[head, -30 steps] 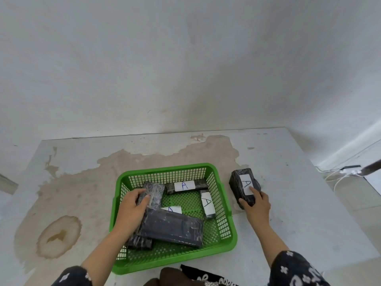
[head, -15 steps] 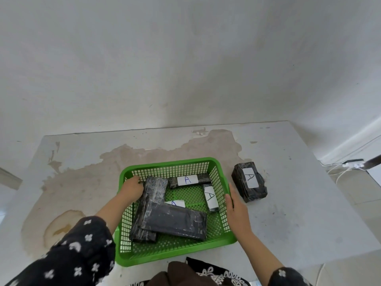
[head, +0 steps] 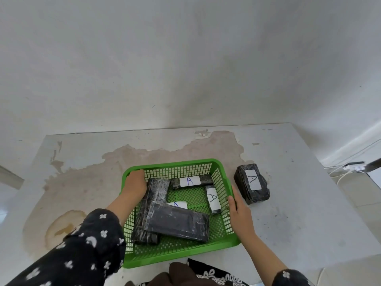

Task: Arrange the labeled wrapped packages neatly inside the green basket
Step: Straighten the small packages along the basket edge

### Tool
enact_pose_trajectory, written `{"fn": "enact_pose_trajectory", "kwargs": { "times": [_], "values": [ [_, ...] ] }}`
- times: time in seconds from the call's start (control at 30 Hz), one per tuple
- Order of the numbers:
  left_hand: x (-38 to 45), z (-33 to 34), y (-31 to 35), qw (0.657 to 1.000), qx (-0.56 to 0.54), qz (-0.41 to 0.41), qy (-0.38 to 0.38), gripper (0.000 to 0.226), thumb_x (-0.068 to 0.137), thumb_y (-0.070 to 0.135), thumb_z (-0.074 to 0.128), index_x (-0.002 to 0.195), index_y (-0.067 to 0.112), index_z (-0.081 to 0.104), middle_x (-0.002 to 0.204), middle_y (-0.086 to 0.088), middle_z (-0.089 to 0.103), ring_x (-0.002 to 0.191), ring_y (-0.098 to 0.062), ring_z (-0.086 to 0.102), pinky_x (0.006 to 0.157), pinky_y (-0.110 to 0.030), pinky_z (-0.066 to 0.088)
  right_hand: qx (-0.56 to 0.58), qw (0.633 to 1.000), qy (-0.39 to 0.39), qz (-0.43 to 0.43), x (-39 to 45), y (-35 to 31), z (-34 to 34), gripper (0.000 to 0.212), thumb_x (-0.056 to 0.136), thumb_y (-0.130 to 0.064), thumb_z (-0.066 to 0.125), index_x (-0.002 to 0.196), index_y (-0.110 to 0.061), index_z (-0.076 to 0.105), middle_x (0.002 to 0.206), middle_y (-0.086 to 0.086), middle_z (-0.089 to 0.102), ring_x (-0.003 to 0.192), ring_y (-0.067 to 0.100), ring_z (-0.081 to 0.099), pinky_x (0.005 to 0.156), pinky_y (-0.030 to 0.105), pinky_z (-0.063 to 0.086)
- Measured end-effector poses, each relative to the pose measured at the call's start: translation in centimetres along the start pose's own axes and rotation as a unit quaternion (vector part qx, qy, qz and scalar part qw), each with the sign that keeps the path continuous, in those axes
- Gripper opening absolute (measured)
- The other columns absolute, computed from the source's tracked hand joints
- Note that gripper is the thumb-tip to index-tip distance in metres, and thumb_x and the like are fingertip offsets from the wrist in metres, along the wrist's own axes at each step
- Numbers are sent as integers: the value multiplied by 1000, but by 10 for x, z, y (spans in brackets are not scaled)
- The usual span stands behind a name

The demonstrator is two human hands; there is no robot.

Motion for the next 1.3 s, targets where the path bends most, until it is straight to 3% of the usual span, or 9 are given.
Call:
{"fn": "enact_pose_trajectory", "kwargs": {
  "times": [0.2,0.4,0.53,0.67,0.77,0.97,1.13,1.2,1.3],
  "values": [
    [-27,-54,12,952,-292,61,61,12,87,14,63,99,15,65,97,3,64,87,-16,62,75,-31,53,-2,1000,15,-10,-1,-1,-3,44,97,-31,42,141,-29,35,130,-7,50,113,9,49,97,29,40],
    [-73,-40,21,735,-671,9,-102,26,91,-4,46,98,12,65,96,0,75,84,-16,71,61,-33,60,-46,995,86,7,-7,-5,-18,40,92,-20,55,131,-14,51,111,6,46,108,24,42,90,35,39],
    [-89,-22,25,688,-712,-22,-139,29,92,-8,41,100,8,63,94,-5,73,83,-20,70,69,-42,61,-51,994,92,-23,-8,-39,-23,37,89,-21,58,125,-18,53,114,1,47,108,15,38,96,35,35],
    [-99,-5,39,711,-682,-35,-167,23,89,-4,50,106,4,61,105,-13,70,89,-25,69,70,-41,61,-28,980,-148,-130,-17,-101,21,45,81,-41,66,121,-44,46,118,-17,49,99,-6,47,83,19,40],
    [-108,6,59,747,-636,-26,-191,21,85,3,59,106,5,62,104,-13,69,90,-25,68,75,-43,59,-70,934,-296,-185,-36,-128,52,76,72,-51,70,135,-50,28,139,-24,32,122,-9,34,100,18,33],
    [-122,19,95,739,-628,11,-242,19,85,6,61,103,6,64,84,0,74,71,-11,69,57,-25,57,-153,883,-359,-261,-47,-151,51,87,80,-33,66,147,-34,10,143,-8,30,131,6,28,109,26,27],
    [-132,35,96,731,-626,-11,-271,18,89,9,57,107,8,63,103,-7,72,93,-21,70,72,-29,58,-221,874,-333,-277,-37,-147,34,70,74,-33,70,135,-27,37,135,-5,45,123,11,38,104,28,32],
    [-131,37,82,802,-549,-6,-237,17,92,20,55,107,18,63,113,-4,67,102,-19,66,80,-27,55,-282,878,-292,-253,-18,-133,23,70,71,-32,74,132,-27,41,139,-4,42,128,16,33,104,35,29],
    [-118,-5,45,943,-323,75,-13,17,92,25,54,107,29,60,112,9,63,100,-7,59,80,-14,42,-398,860,-238,-216,7,-107,10,76,65,-40,79,130,-26,43,139,-4,37,130,20,28,104,40,28]
  ]
}}
Point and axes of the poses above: each hand's wrist, its own x-axis towards the middle knuckle, its own z-axis out of the palm, y = z × x, the point moved 10 cm from there along x, towards the middle knuckle
